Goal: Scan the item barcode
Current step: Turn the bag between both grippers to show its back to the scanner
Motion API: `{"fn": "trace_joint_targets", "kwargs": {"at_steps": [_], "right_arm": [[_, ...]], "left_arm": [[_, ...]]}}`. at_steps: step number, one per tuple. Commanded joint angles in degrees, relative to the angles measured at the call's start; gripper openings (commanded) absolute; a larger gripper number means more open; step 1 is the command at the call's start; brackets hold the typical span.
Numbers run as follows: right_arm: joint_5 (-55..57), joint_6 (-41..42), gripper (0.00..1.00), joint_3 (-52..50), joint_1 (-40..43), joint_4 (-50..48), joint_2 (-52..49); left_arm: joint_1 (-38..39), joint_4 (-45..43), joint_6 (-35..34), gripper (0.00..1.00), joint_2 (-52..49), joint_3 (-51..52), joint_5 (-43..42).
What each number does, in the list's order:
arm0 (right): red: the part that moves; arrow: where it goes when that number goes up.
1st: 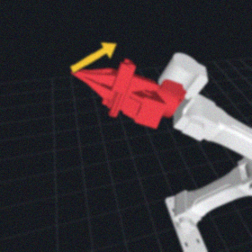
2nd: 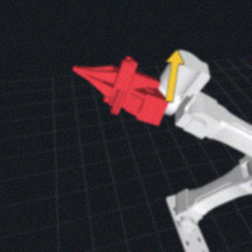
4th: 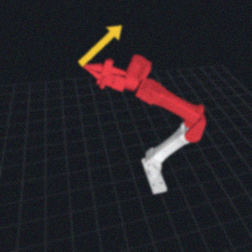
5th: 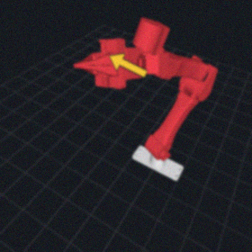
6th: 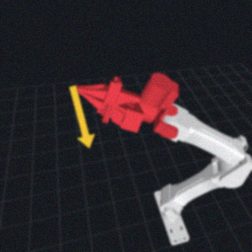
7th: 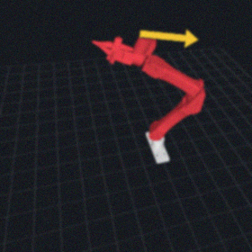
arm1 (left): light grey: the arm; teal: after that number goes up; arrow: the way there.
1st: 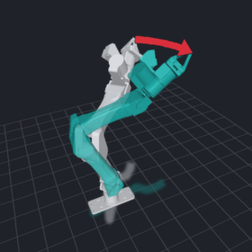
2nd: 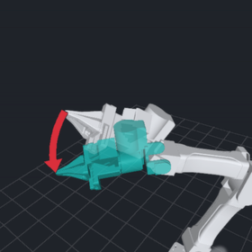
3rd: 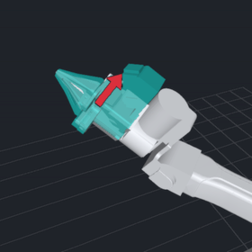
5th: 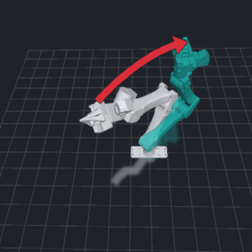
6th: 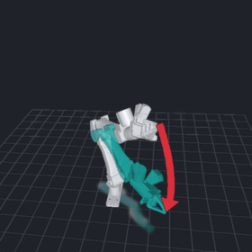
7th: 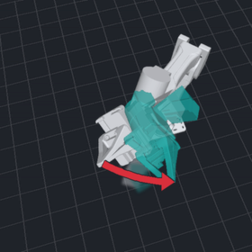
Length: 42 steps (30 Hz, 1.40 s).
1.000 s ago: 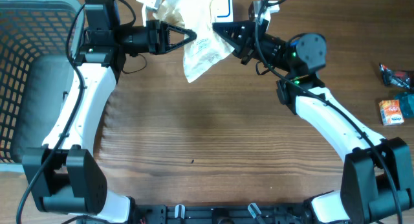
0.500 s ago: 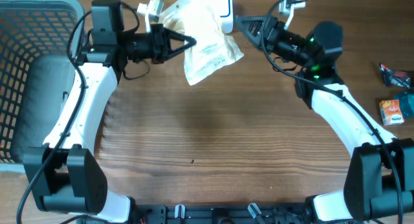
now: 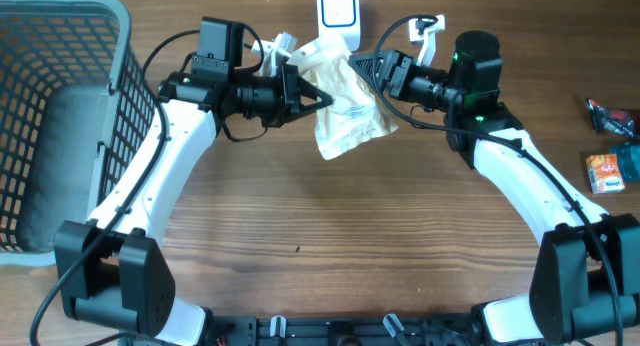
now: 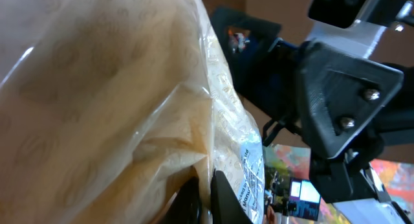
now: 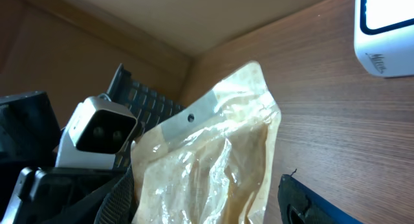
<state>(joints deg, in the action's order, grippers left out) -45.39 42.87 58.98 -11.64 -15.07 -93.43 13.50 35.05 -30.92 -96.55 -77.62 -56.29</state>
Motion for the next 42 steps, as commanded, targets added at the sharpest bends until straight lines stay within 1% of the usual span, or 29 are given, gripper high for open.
{"fn": "trace_joint_targets", "kwargs": {"at_steps": [1,4,7,10,13,15,17,19,22,26,28,29,30,31,32,33,34,35,37,38,40,41,42], "right_arm": [[0.83,-2.89,0.71,1.4,-0.5,3.3,-0.72],[1.55,-4.31,0.72,1.38,-1.03,11.56,-2.36],[0.68,-4.55,0.72,1.38,-1.44,14.38,-4.94],[-2.58,-3.52,0.71,1.38,-1.6,12.92,-6.08],[-7.87,-0.15,0.71,1.38,-1.6,7.76,-6.1],[-11.85,5.25,0.72,1.38,-1.6,2.21,-6.1],[-14.51,10.16,0.72,1.38,-1.62,-1.03,-6.1],[-16.52,13.09,0.72,1.38,-1.97,-1.38,-6.1],[-18.82,13.2,0.73,1.36,-2.97,-0.37,-6.12],[-18.71,12.52,0.75,1.2,-3.72,3.67,-6.12],[-18.67,12.61,0.76,0.59,-3.85,4.02,-6.12],[-18.1,12.57,0.73,0.42,-3.85,4.28,-6.12],[-16.83,12.55,0.56,0.37,-3.85,5.09,-6.12],[-15.91,12.57,0.39,0.37,-3.85,5.31,-6.12],[-15.3,12.57,0.26,0.37,-3.85,5.27,-6.12],[-14.58,12.57,0.17,0.37,-3.82,5.27,-6.12],[-14.32,12.59,0.12,0.37,-3.82,5.27,-6.12],[-13.6,12.72,0.08,0.37,-3.82,5.25,-6.12],[-12.37,12.79,0.05,0.37,-3.82,4.74,-6.12],[-12.04,12.79,0.05,0.37,-3.82,3.89,-6.12],[-10.43,12.94,0.05,0.42,-3.5,0.81,-6.12],[-9.25,13.4,0.05,0.44,-3.21,-1.29,-6.12],[-7.87,14.49,0.05,0.46,-2.78,-3.23,-6.12]], "left_arm": [[-0.2,2.34,0.39,0.04,0.31,-0.15,0.85],[-0.2,2.73,0.44,0.04,0.31,-0.15,0.87],[-0.2,2.73,0.44,0.04,0.31,-0.15,0.87],[-0.2,2.89,0.48,0.04,0.31,-0.15,0.87],[-0.2,4.11,0.7,0.04,0.31,-0.15,1.92],[-0.2,5.81,0.7,0.04,0.31,-0.15,4.24],[-0.2,6.19,0.83,0.04,0.31,-0.15,4.55],[-0.2,6.08,0.83,0.04,0.31,-0.15,4.55],[-0.2,5.66,0.83,0.04,0.31,-0.15,4.5],[-0.2,4.87,0.83,0.04,0.31,-0.15,4.31],[-0.2,4.81,0.85,0.04,0.31,-0.15,4.31],[-0.2,4.81,0.87,0.04,0.31,-0.15,4.33],[-0.2,4.81,1.33,0.04,0.31,-0.15,4.33],[-0.2,4.81,2.21,0.06,0.31,-0.15,4.33],[-0.2,4.85,2.19,0.11,0.31,-0.15,4.35],[-0.2,4.83,2.19,0.12,0.31,-0.15,4.35],[-0.2,4.83,2.21,0.15,0.31,-0.15,4.35],[-0.2,4.83,2.21,0.23,0.31,-0.15,4.37],[-0.22,4.83,2.23,0.31,0.33,-0.17,5.53],[-0.22,4.85,2.23,0.4,0.44,-0.24,7.15],[-0.22,5.53,2.21,0.52,1.03,-0.81,12.17],[-0.22,6.14,2.21,0.53,1.42,-1.27,14.73],[-0.22,7.67,2.23,0.62,2.34,-2.23,18.97]]}}
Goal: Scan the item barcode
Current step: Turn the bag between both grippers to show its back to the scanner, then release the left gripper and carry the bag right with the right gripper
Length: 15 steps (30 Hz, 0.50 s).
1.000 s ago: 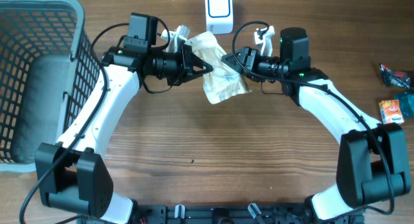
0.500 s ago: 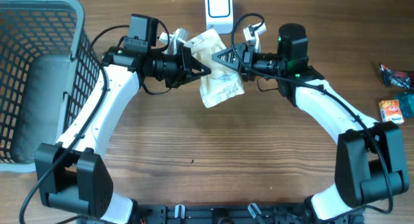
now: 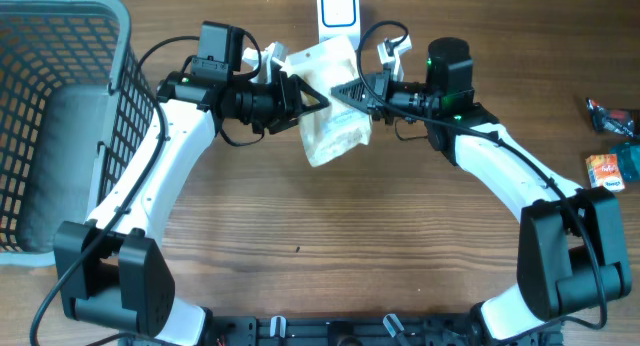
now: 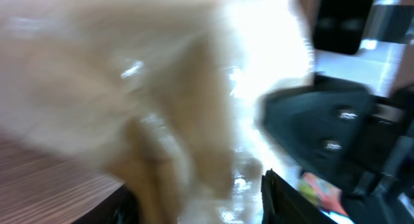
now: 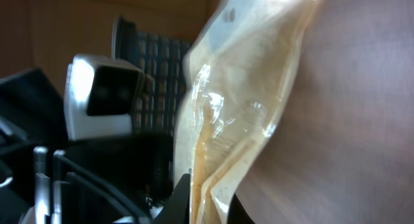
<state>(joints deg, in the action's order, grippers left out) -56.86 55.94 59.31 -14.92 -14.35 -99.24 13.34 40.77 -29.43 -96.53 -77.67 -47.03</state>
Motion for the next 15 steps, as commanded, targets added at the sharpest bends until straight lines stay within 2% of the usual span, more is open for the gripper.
{"fn": "trace_joint_targets", "kwargs": {"at_steps": [1,3,5,7,11,13,15], "right_arm": [[5.07,2.73,0.05,0.52,1.66,-6.27,-0.31],[6.71,3.96,0.05,1.33,3.48,-7.89,-0.31],[10.71,4.2,0.05,1.6,4.79,-9.97,-0.31],[15.65,4.0,0.04,1.6,4.81,-10.51,-0.31],[29.94,4.04,0.05,1.6,3.04,-11.06,-0.31],[39.41,4.22,0.05,1.6,1.42,-14.1,-0.7],[44.19,4.17,0.05,1.6,0.15,-18.75,-1.55]], "left_arm": [[-0.07,4.35,0.74,0.73,3.8,-3.69,15.3],[-0.07,7.26,0.7,0.9,5.97,-5.44,21.81],[-0.07,9.14,0.68,0.99,8.37,-6.49,26.58],[-0.07,9.79,0.66,1.0,11.56,-6.58,29.66],[-0.07,9.9,0.66,1.0,16.09,-6.58,30.67],[-0.07,10.14,0.66,1.0,18.1,-6.58,30.64],[-0.07,10.99,0.68,1.0,18.6,-6.56,30.64]]}}
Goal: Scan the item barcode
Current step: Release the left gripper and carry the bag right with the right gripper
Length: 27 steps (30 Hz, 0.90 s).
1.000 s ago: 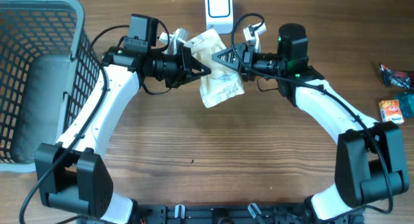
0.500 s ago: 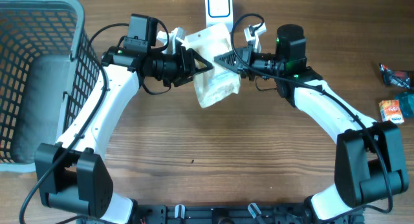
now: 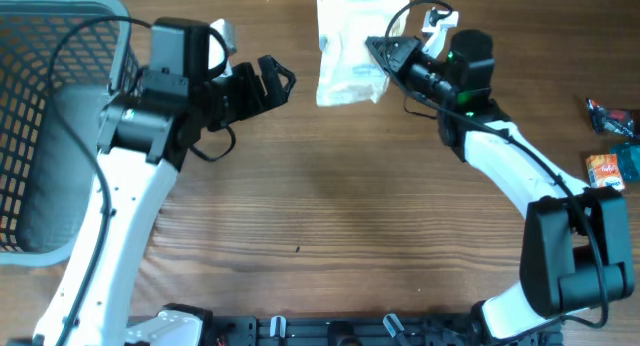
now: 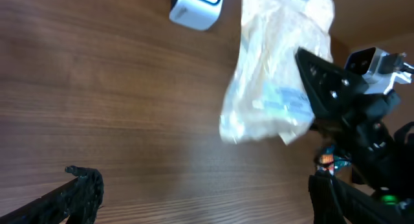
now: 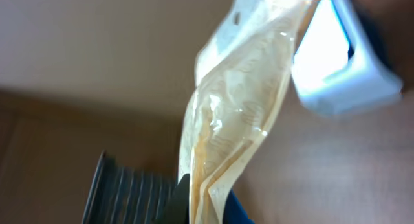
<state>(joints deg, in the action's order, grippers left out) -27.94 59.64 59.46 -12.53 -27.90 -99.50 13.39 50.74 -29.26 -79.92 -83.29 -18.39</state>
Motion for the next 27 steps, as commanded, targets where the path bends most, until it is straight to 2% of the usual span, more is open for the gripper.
{"fn": "trace_joint_targets", "kwargs": {"at_steps": [1,3,5,10,13,16,21,27], "right_arm": [[17.25,0.55,0.05,1.44,-2.84,-8.48,-1.86],[19.43,1.09,0.05,1.66,-3.96,-17.31,-4.76],[19.43,3.32,0.05,3.48,-4.13,-20.39,-8.48],[15.45,-0.59,0.05,17.18,-4.13,-17.33,-22.6],[16.31,-6.8,0.05,23.45,-4.11,-14.27,-27.28],[16.57,-7.23,0.05,27.76,-4.0,-14.12,-30.58],[17.03,-7.82,0.04,29.99,-3.96,-13.88,-34.23],[14.93,-15.96,0.05,30.01,-2.47,-11.89,-34.45]], "left_arm": [[-0.11,1.7,0.5,1.0,1.99,-0.94,2.01],[-0.11,3.98,0.5,1.0,1.77,-0.94,2.01],[-0.11,5.73,0.48,1.0,1.68,-0.94,2.01],[-0.11,6.8,0.48,1.0,1.68,-0.94,1.99],[-0.11,6.78,0.48,1.0,1.68,-0.94,1.99],[-0.11,6.8,0.48,1.0,1.68,-0.94,1.99],[-0.11,6.78,0.48,1.0,1.68,-0.94,1.99],[-0.11,6.8,0.48,1.0,1.68,-0.94,1.99]]}}
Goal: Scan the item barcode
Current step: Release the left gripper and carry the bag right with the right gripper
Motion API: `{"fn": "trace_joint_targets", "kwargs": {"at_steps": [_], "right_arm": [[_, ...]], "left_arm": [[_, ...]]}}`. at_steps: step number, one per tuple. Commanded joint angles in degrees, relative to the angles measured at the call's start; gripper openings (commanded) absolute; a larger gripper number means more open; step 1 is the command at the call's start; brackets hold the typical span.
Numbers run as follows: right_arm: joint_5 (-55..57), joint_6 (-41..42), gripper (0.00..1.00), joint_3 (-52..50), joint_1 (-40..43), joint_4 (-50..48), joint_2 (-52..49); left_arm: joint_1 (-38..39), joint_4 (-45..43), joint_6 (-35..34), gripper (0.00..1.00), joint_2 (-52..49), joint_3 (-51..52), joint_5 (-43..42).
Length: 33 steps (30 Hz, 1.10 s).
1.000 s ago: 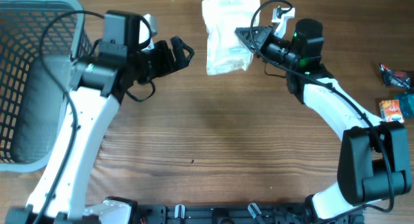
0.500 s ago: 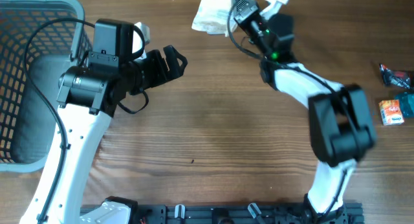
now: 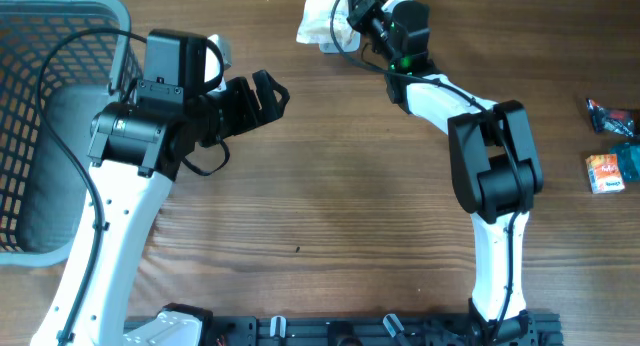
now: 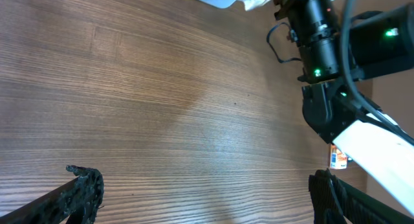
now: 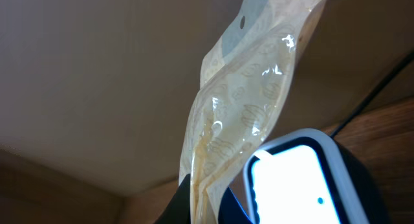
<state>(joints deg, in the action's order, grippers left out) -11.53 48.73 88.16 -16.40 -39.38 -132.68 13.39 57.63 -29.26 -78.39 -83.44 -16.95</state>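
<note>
The item is a clear, crinkled bag with pale beige contents, held at the table's far edge. My right gripper is shut on its lower edge. In the right wrist view the bag hangs just left of the scanner's lit white face, with the right gripper pinching it at the bottom. The scanner is hidden in the overhead view. My left gripper stands open and holds nothing, well left of the bag. Its dark fingertips frame bare wood in the left wrist view.
A grey mesh basket fills the left side of the table. Small snack packets lie at the right edge, one also showing as an orange packet. Wood tabletop lies between the arms.
My right gripper has moved the bag farther back and to the left, up beside the scanner's lit face. The left gripper stays open in nearly the same place.
First my left gripper held the bag in front of the scanner, with my right gripper open around it. Then the right gripper was shut on the bag. After that the left gripper was open and drawn back to the left. Now the right gripper alone holds the bag by the scanner.
</note>
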Motion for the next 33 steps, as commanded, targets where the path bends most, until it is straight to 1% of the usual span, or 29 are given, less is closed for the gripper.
{"fn": "trace_joint_targets", "kwargs": {"at_steps": [1,4,6,9,10,12,15,17,20,22,25,26,27,28,29,30,31,32,33], "right_arm": [[-2.34,-5.03,0.05,1.33,1.95,-0.48,-1.09],[-4.96,-5.16,0.05,1.33,4.5,-0.42,0.85],[-8.41,-5.49,0.05,1.33,8.37,0.59,5.16],[-8.52,-5.44,0.05,1.33,13.05,8.09,10.71],[-7.45,-5.51,0.05,1.33,14.75,12.2,12.55],[-3.34,-6.51,0.05,1.33,19.39,23.8,16.76],[6.56,-8.92,0.05,1.31,26.36,41.33,21.18],[12.9,-8.92,0.05,1.33,31.17,51.21,22.4],[19.98,-9.7,0.05,0.57,40.09,62.69,22.27],[20.59,-12.63,0.05,-0.68,44.78,63.41,22.27],[15.58,-21.79,0.05,-2.47,50.56,59.89,22.27],[13.94,-23.28,0.05,-2.67,52.11,59.45,22.27],[13.99,-23.19,0.08,-2.75,53.24,59.41,22.27],[13.97,-23.21,0.17,-2.78,53.99,59.12,22.27],[13.97,-23.28,0.43,-2.78,54.45,58.69,22.27],[13.94,-23.28,0.65,-2.78,54.71,58.27,22.27],[13.33,-23.52,0.79,-2.78,54.86,57.83,22.27],[11.32,-25.49,0.91,-2.78,54.9,57.24,22.27],[8.15,-28.0,1.0,-2.78,54.88,56.76,22.27]], "left_arm": [[-0.11,-0.09,0.48,1.0,0.15,-0.79,0.55],[-0.11,-0.09,0.48,1.0,0.15,-0.79,0.55],[-0.11,-0.09,0.48,1.0,0.15,-0.79,0.55],[-0.11,-0.09,0.5,1.0,0.15,-0.79,0.57],[-0.11,-0.09,0.48,1.0,0.15,-0.79,0.55],[-0.11,-0.09,0.48,1.0,0.15,-0.79,0.55],[-0.11,-0.09,0.48,1.0,0.15,-0.79,0.57],[-0.11,-0.09,0.48,1.0,0.15,-0.79,0.55],[-0.11,-0.09,0.48,1.0,0.15,-0.79,0.55],[-0.11,-0.09,0.48,1.0,0.15,-0.79,0.55],[-0.11,-0.09,0.48,1.0,0.15,-0.79,0.55],[-0.11,-0.09,0.48,1.0,0.15,-0.79,0.55],[-0.11,-0.09,0.48,1.0,0.15,-0.79,0.55],[-0.11,-0.09,0.48,1.0,0.15,-0.79,0.55],[-0.11,-0.09,0.48,1.0,0.15,-0.79,0.55],[-0.11,-0.09,0.48,1.0,0.15,-0.79,0.55],[-0.11,-0.09,0.48,1.0,0.15,-0.79,0.55],[-0.11,-0.09,0.48,1.0,0.15,-0.79,0.55],[-0.11,-0.09,0.48,1.0,0.15,-0.79,0.55]]}}
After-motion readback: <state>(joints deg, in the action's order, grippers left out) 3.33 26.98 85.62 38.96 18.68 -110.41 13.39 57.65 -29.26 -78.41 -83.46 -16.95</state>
